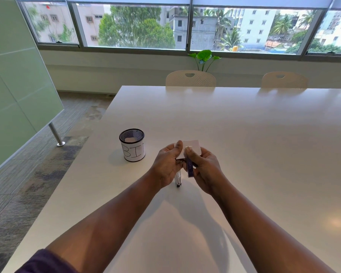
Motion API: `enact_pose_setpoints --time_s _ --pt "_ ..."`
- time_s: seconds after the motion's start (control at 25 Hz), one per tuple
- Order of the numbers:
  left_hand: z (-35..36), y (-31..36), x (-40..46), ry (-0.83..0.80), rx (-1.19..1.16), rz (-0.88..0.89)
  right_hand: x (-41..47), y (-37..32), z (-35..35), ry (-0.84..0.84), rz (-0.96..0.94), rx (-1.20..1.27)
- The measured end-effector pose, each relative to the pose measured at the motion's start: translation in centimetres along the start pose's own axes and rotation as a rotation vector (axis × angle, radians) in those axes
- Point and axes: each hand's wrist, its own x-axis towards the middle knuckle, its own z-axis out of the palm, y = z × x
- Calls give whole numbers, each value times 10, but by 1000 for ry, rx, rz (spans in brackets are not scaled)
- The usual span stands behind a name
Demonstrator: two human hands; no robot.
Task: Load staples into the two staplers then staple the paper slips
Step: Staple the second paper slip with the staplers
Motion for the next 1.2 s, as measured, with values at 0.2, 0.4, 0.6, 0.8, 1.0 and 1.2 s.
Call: enact_pose_setpoints --time_s 0.2,0.4,0.6,0.8,1.0,1.2 --pt "2 4 3 87 66 15 3 -2 -12 -18 28 -21" --pt "-3 11 6 213 49 55 11 5 -31 139 30 -156" --pt "-13 15 6 220 78 113 20 14 -41 438 -61 -618" --pt "-24 16 5 259 120 114 29 21 -45 483 -181 -1132" --pt "-32 16 5 288 125 123 36 31 -43 465 -170 -1345" --pt "-36 17 4 298 137 122 39 35 -45 450 -130 -1422"
